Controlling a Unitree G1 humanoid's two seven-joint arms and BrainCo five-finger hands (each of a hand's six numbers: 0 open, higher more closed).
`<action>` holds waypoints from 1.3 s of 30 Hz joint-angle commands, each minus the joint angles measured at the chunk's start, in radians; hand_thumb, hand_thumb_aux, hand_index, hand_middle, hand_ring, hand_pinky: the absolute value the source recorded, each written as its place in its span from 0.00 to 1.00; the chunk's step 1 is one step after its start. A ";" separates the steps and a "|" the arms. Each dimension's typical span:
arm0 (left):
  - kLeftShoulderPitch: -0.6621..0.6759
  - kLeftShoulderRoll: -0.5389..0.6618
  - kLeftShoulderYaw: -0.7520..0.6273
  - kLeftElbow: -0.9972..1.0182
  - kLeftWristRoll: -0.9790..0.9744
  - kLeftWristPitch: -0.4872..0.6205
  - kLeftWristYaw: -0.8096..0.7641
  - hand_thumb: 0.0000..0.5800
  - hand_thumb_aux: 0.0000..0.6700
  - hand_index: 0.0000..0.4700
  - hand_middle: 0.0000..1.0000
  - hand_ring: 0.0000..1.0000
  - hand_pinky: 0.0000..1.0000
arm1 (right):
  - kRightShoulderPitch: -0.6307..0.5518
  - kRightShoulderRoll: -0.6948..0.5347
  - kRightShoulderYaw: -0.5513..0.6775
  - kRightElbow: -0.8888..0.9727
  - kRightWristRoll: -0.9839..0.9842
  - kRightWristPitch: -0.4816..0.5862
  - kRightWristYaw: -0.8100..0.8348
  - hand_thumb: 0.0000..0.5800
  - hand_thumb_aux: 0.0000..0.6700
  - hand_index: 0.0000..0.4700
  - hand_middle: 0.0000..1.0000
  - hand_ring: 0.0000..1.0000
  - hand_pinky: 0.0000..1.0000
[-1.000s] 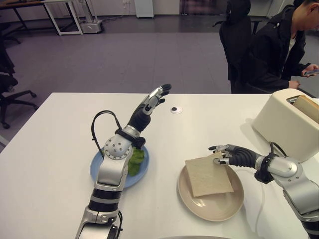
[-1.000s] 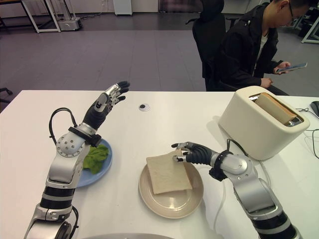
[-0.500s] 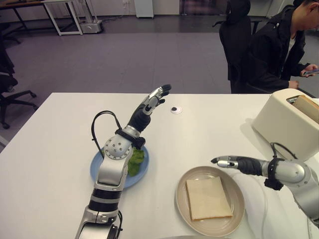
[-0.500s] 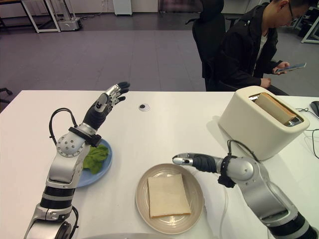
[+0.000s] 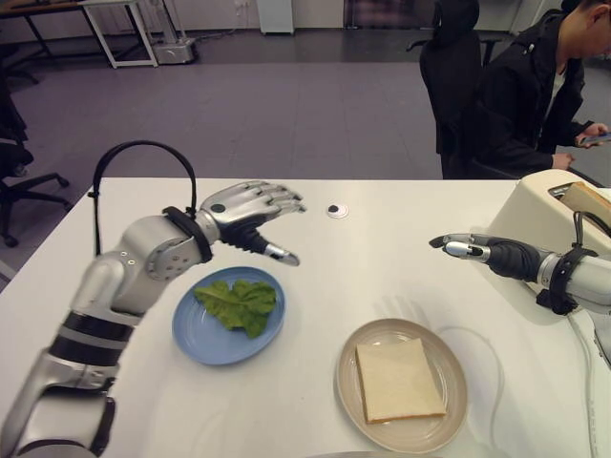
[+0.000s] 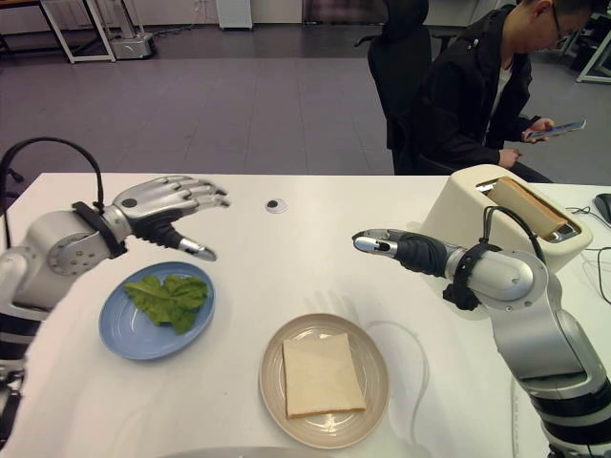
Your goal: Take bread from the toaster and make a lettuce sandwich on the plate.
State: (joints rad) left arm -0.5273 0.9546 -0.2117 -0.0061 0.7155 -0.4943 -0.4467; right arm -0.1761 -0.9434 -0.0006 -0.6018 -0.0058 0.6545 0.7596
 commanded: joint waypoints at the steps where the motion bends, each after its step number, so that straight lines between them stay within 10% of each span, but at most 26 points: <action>1: -0.052 0.126 -0.040 0.077 0.154 -0.146 0.037 0.00 0.00 0.00 0.00 0.00 0.00 | 0.045 0.001 -0.028 -0.056 0.007 0.047 -0.014 0.00 0.00 0.00 0.00 0.00 0.00; 13: -0.045 0.183 -0.131 0.135 0.366 -0.378 0.158 0.00 0.00 0.00 0.00 0.00 0.00 | 0.023 -0.007 -0.037 -0.095 0.024 0.079 -0.009 0.00 0.00 0.00 0.00 0.00 0.00; 39: -0.017 0.050 -0.252 0.008 0.441 -0.370 -0.032 0.00 0.00 0.00 0.00 0.00 0.00 | 0.056 -0.003 -0.030 -0.139 0.042 0.114 -0.023 0.00 0.00 0.00 0.00 0.00 0.00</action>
State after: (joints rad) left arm -0.5531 1.0108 -0.4551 -0.0011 1.1408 -0.8786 -0.4551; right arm -0.1297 -0.9428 -0.0301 -0.7277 0.0227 0.7588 0.7319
